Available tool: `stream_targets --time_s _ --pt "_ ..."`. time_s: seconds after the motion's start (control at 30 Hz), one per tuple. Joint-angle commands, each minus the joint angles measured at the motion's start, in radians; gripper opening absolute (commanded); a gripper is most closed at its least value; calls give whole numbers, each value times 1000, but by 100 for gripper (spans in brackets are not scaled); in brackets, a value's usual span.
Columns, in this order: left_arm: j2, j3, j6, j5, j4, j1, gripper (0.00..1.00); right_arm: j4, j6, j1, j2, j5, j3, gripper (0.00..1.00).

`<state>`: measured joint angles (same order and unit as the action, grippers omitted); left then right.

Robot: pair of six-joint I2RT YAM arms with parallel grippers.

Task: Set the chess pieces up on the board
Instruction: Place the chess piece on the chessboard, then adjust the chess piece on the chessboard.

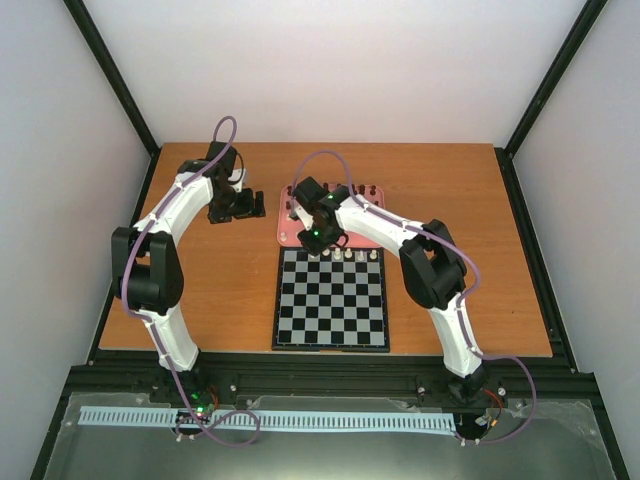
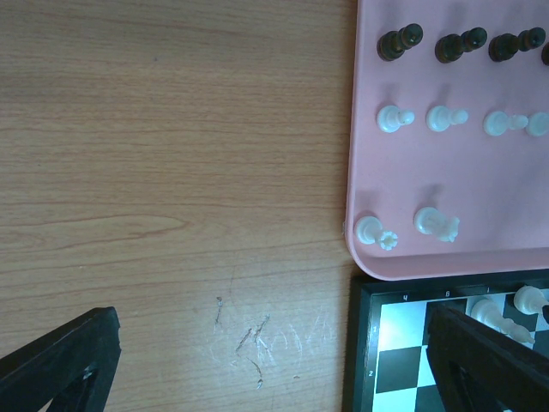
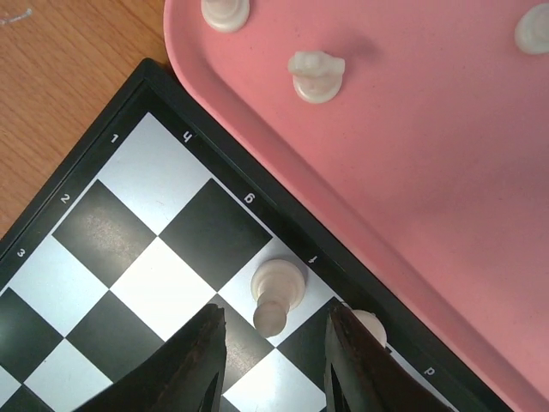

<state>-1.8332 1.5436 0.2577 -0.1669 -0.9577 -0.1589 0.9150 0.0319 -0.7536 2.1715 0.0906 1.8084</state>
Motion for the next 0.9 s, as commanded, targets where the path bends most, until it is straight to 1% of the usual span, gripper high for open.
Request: stream_targets --time_s 0.0,0.13,0.37,0.5,0.57,0.63,0.7,0.77,0.87 --pt "31 6 13 -9 16 1 100 -10 -12 -7 -49 -9 11 33" --pt "29 6 13 -11 16 0 100 -18 -1 -7 -74 -44 21 35" --pt "25 10 14 -13 17 1 100 9 6 -7 -88 -52 55 36" --pt "28 7 12 -11 16 1 100 -1 7 -6 -108 -92 63 38" --pt "27 9 12 -9 17 1 100 13 13 -1 -94 -109 83 38" --pt "27 9 11 -10 16 1 100 39 21 12 -59 -108 115 33" --pt "26 9 11 -8 16 1 100 56 37 29 -31 -106 140 23" --pt "26 10 10 -5 14 1 100 73 51 47 -2 -91 173 14" --pt "26 9 7 -2 14 1 100 112 66 74 46 -66 221 8"
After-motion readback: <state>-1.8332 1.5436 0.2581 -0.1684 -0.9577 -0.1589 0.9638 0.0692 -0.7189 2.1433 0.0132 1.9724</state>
